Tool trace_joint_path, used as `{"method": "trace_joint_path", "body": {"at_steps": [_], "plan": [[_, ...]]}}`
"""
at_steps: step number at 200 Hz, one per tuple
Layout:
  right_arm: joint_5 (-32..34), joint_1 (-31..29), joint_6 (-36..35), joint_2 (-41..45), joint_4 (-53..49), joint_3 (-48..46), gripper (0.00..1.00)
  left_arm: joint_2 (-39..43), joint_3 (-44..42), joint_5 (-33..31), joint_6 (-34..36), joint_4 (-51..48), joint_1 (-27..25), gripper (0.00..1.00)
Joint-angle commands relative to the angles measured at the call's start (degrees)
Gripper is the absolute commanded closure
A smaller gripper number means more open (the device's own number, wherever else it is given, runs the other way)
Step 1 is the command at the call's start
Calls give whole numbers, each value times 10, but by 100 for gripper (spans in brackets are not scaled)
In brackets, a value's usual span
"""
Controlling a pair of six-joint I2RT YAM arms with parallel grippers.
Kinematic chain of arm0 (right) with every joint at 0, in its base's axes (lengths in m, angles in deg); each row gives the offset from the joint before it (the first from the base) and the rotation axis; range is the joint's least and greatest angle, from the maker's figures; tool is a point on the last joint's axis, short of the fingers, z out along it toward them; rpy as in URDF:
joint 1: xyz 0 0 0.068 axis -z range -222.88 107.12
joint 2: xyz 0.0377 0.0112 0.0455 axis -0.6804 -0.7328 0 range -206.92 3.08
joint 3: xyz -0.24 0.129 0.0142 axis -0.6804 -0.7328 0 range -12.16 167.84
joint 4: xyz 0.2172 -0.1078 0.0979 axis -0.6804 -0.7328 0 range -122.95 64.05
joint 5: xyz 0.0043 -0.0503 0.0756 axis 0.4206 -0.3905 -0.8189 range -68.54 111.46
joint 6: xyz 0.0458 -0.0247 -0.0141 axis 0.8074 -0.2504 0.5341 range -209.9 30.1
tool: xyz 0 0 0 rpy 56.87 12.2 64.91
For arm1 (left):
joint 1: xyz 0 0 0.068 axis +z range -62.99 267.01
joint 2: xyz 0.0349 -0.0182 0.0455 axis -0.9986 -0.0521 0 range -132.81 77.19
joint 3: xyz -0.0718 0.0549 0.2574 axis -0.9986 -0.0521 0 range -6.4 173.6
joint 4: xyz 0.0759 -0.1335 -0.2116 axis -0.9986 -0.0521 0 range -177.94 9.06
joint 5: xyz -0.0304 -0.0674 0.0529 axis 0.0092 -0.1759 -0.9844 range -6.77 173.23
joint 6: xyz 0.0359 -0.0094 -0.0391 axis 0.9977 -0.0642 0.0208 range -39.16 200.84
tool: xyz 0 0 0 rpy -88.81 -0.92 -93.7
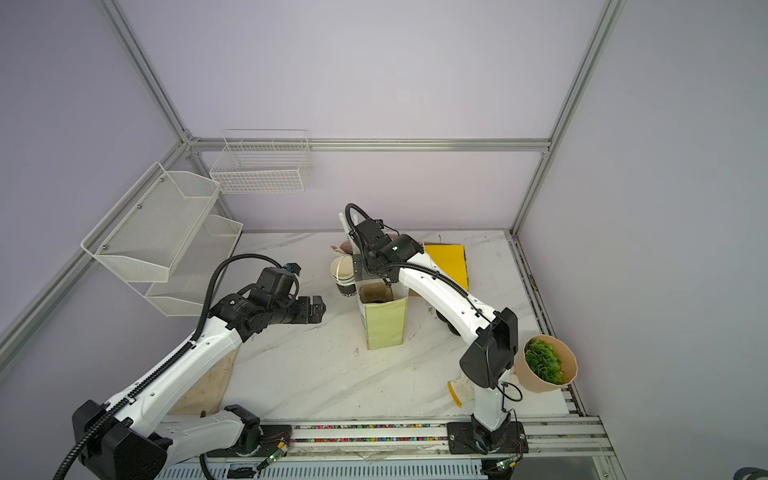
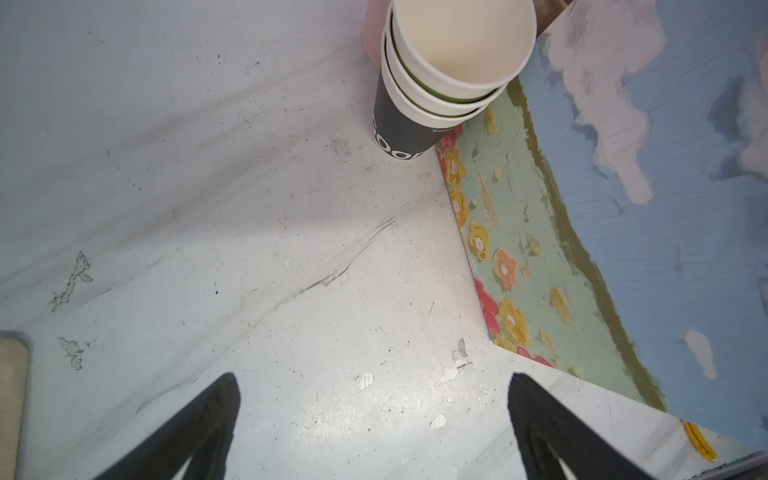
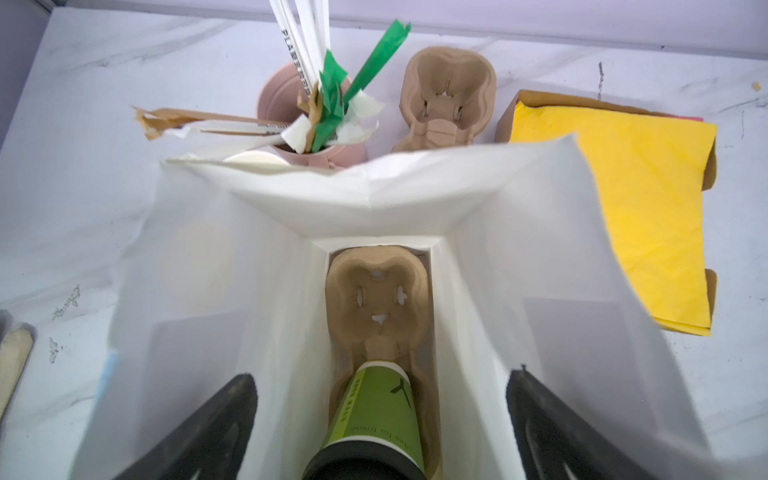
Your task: Pack the takeout coffee
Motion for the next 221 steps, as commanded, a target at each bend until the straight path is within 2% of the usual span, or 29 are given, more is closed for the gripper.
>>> {"method": "trace_joint_path", "body": {"at_steps": [1, 39, 98, 129, 155, 221], "plan": [[22, -3, -6, 27, 23, 11, 3, 4, 34, -2, 6, 16, -3, 0], [38, -3, -21, 56, 50, 21, 3, 8, 32, -2, 5, 19, -3, 0], [5, -3, -46, 163, 165, -36, 3, 39, 29, -9, -9, 51, 1, 0], [-22, -3, -53, 227, 229, -87, 3, 54, 67, -13, -47, 60, 13, 0], [-2, -3, -50, 264, 239, -115, 3, 49, 107, -18, -63, 73, 19, 0], [33, -3, -56, 379, 245, -198, 3, -36, 211, 6, -70, 100, 44, 5]]}}
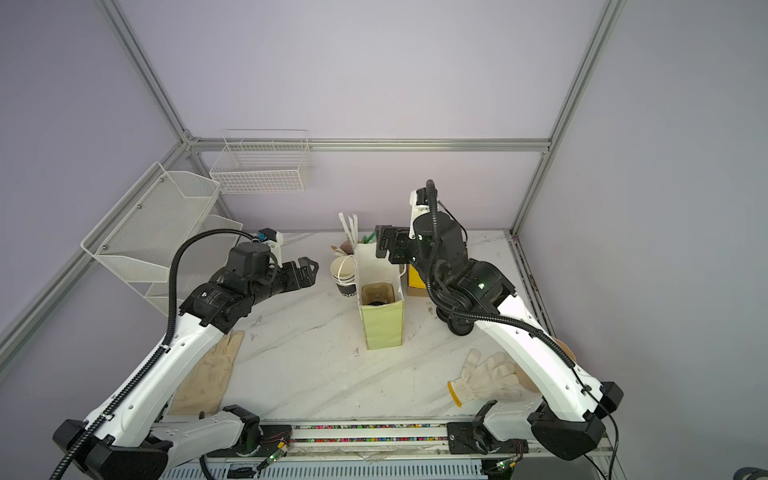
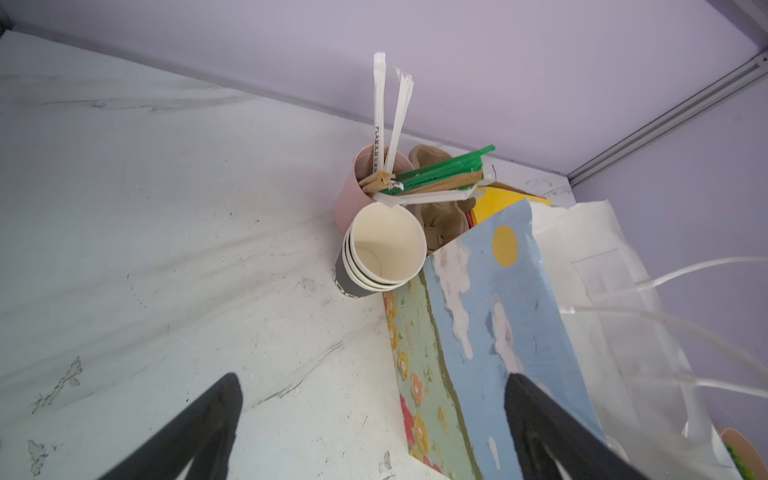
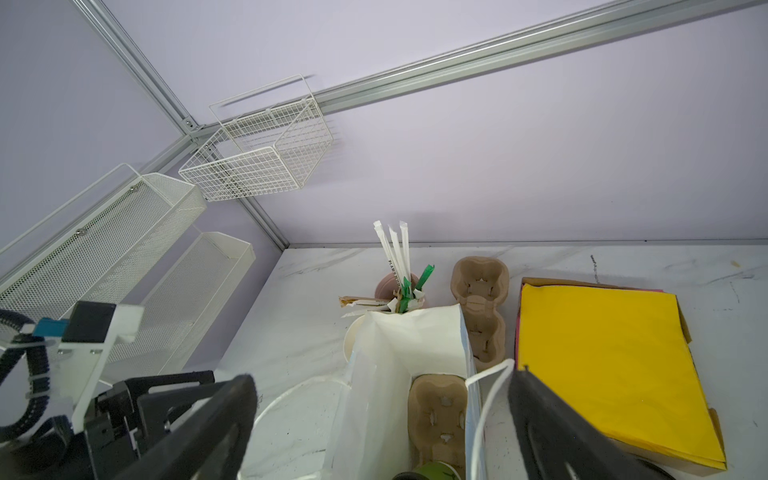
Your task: Pack the takeout coffee
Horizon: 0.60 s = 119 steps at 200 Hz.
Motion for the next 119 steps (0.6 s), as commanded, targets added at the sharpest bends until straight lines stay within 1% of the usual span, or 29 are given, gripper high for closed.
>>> {"method": "trace_joint_path", "body": {"at_steps": [1, 35, 61, 66, 92, 119], "plan": [[30, -3, -8, 56, 19, -28, 3, -31, 74, 13, -8, 30, 8, 5], [82, -3, 1, 122, 33, -90, 3, -89, 115, 31, -13, 36, 15, 8], [92, -3, 3, 151, 34, -119, 3, -124, 135, 42, -17, 42, 23, 14], [94, -3, 3, 155, 33, -123, 3, -146, 140, 44, -18, 43, 25, 15], [100, -3, 4, 172, 32, -146, 3, -186, 167, 61, -19, 44, 35, 20], [101, -3, 6, 185, 34, -168, 3, -217, 190, 75, -18, 42, 41, 28]]}}
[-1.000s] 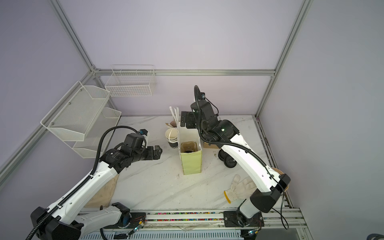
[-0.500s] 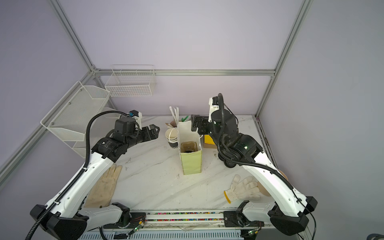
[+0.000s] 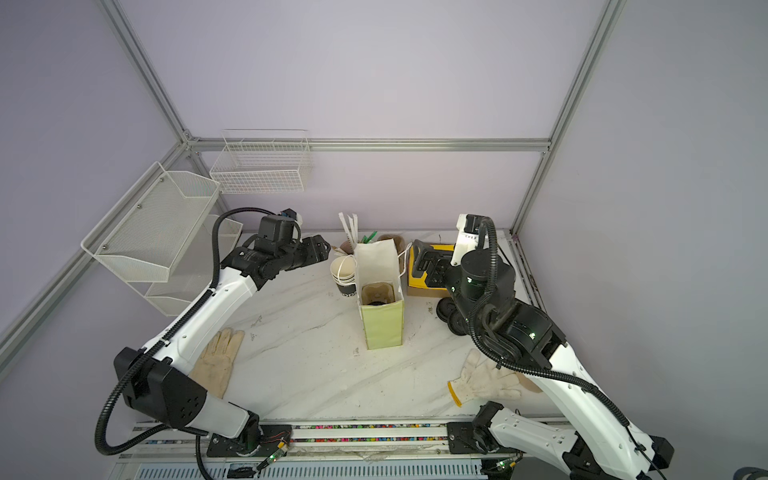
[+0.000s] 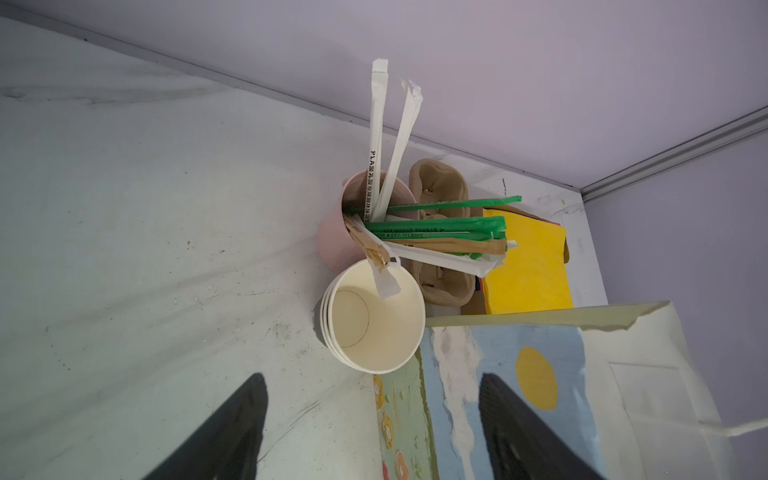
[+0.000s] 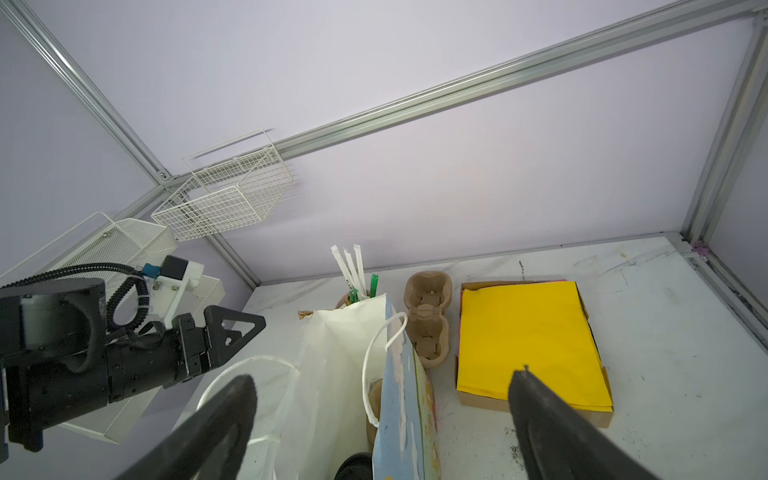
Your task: Pack the takeout coffee
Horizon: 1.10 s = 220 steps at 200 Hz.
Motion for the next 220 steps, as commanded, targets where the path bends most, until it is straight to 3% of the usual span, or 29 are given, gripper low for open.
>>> {"method": "trace_joint_path", "body": {"at_steps": [1, 126, 184, 220], "plan": [[17, -3, 5, 14, 12, -16, 3, -10, 68, 25, -2, 15, 8, 28], [4, -3, 6, 48, 38, -66, 2, -116, 137, 49, -5, 11, 11, 54], [-8, -3, 9, 45, 47, -73, 3, -142, 159, 33, -4, 6, 11, 77], [-12, -3, 12, 45, 50, -76, 3, -155, 173, 53, -8, 6, 11, 76]]}}
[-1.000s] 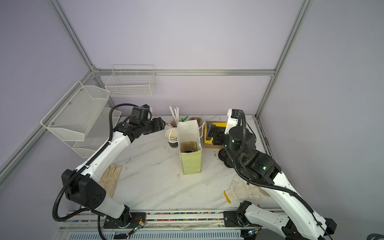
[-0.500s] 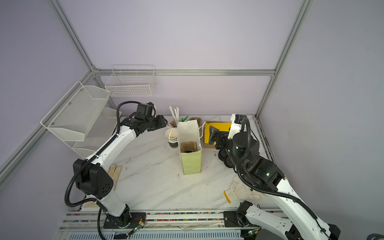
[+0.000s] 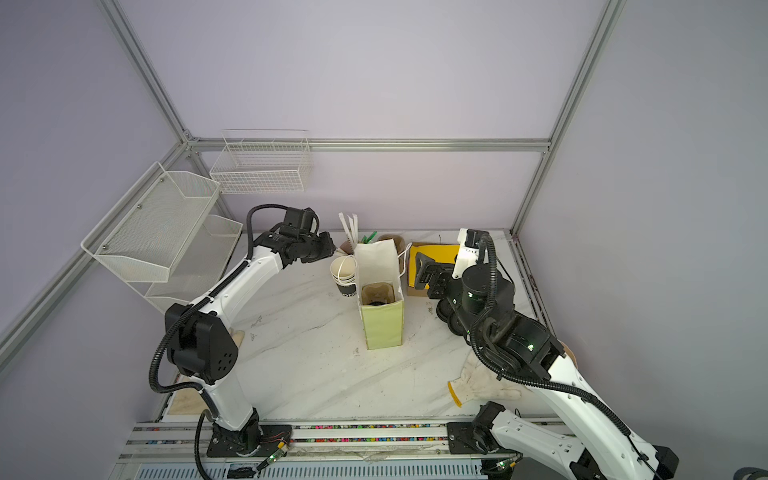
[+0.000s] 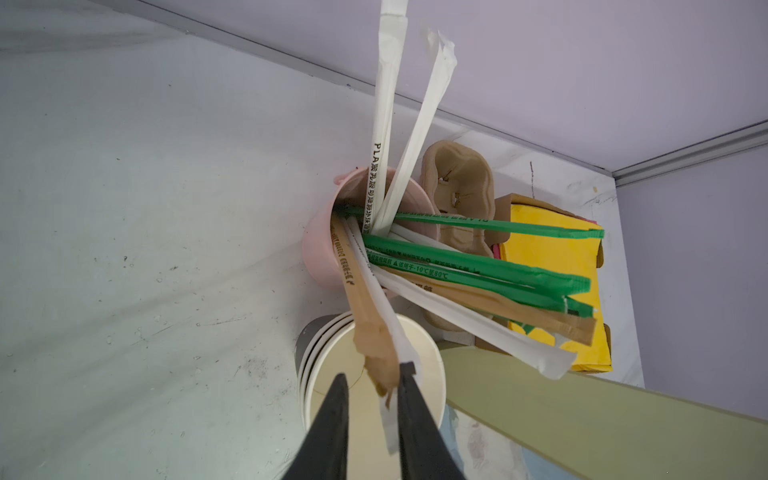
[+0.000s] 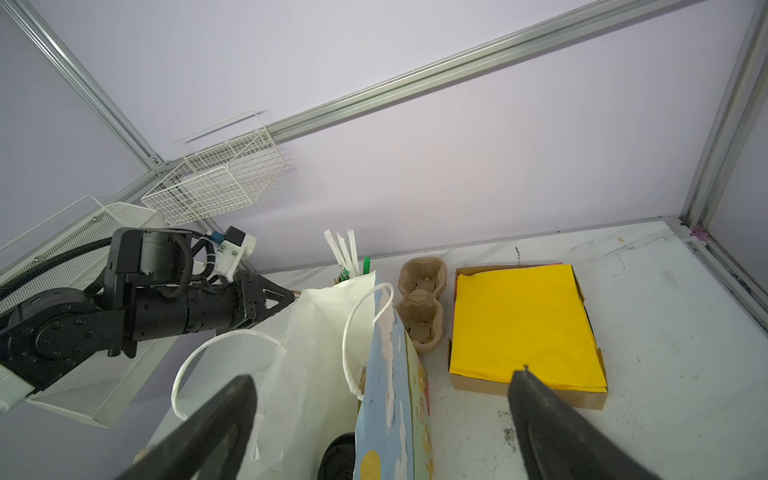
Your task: Pack the takeout coffee
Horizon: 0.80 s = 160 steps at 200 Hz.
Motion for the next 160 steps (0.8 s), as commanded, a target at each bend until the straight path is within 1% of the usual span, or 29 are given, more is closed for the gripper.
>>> {"method": "trace_joint_path", "body": {"at_steps": [1, 55, 104, 112, 124, 147, 160], "plan": [[-6, -3, 8, 1, 19, -5, 3, -2, 66, 17, -5, 9, 4, 76], [-12, -3, 8, -4, 23, -6, 3, -2, 46, 38, -8, 10, -7, 76], [-14, -3, 9, 0, 23, -9, 3, 0, 38, 15, 3, 5, -24, 78], [-15, -3, 9, 1, 23, -10, 2, 1, 38, 7, 7, 3, -24, 80], [-15, -3, 9, 2, 22, -10, 3, -1, 48, -1, 11, -2, -24, 83], [-13, -3, 9, 2, 20, -9, 3, -8, 89, -21, 21, -14, -20, 83], [-13, -3, 9, 1, 19, -6, 3, -17, 119, -24, 27, -17, -18, 86]]}}
